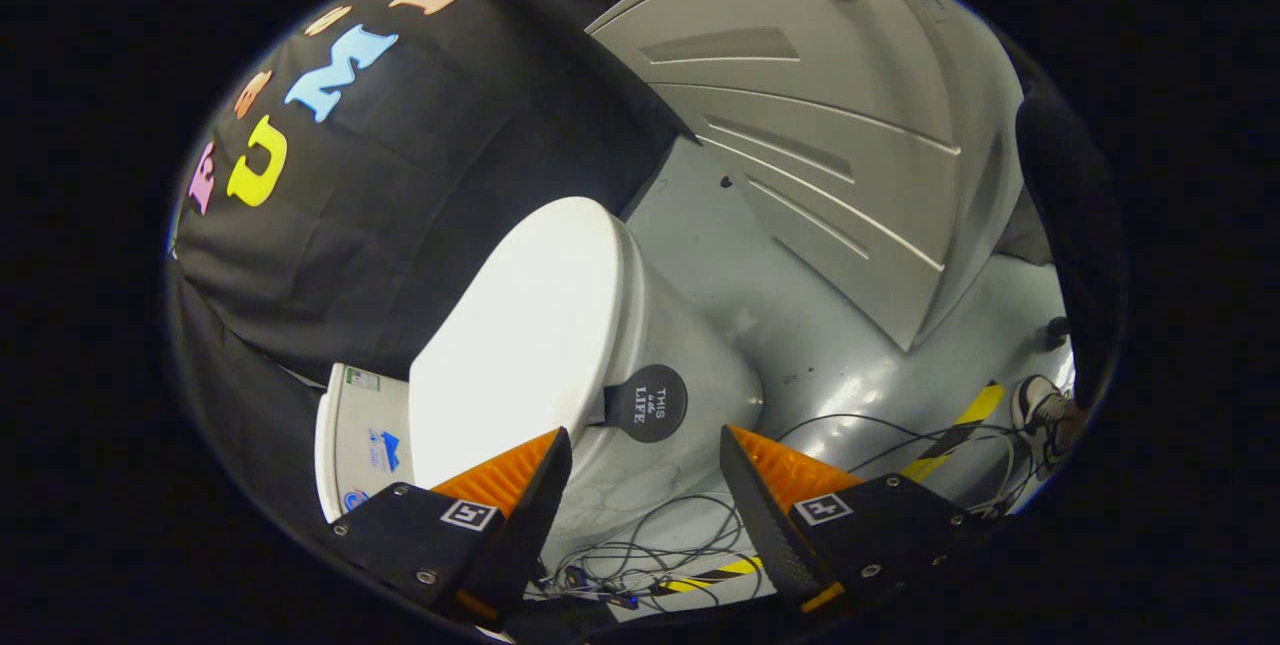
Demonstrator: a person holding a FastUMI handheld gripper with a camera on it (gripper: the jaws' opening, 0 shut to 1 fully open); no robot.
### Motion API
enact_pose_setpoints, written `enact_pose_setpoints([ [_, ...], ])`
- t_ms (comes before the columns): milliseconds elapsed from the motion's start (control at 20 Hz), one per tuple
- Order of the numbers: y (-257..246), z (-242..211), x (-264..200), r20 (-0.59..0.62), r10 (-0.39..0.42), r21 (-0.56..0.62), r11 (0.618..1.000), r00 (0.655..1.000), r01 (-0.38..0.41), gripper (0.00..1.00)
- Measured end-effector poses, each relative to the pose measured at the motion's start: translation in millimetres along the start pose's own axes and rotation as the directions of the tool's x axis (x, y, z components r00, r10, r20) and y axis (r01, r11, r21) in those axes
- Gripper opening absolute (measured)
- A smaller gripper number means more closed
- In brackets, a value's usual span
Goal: Open the toilet lid.
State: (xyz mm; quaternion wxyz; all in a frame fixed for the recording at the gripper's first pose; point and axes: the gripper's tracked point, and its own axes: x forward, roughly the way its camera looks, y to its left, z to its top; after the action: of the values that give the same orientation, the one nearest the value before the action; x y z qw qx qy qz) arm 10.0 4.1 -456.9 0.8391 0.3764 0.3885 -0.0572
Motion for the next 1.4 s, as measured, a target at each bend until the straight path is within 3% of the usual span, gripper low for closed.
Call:
enact_pose_setpoints([
  [250, -13, 13, 12, 0.034, 0.028, 0.107, 0.994, 0.999, -0.031, 0.83],
  [400, -13, 15, 21, 0.045, 0.064, 0.165, 0.984, 0.997, -0.071, 0.68],
  [600, -3, 13, 30, 0.042, 0.11, 0.133, 0.984, 0.993, -0.115, 0.53],
  [800, -9, 14, 34, 0.047, 0.068, 0.131, 0.989, 0.997, -0.073, 0.29],
  [1050, -6, 20, 32, 0.074, 0.056, 0.13, 0.989, 0.996, -0.065, 0.2],
  [1300, 0, 24, 28, 0.114, 0.057, 0.064, 0.996, 0.992, -0.064, 0.01],
  [1400, 1, 25, 28, 0.114, 0.058, 0.058, 0.996, 0.992, -0.065, 0.01],
])
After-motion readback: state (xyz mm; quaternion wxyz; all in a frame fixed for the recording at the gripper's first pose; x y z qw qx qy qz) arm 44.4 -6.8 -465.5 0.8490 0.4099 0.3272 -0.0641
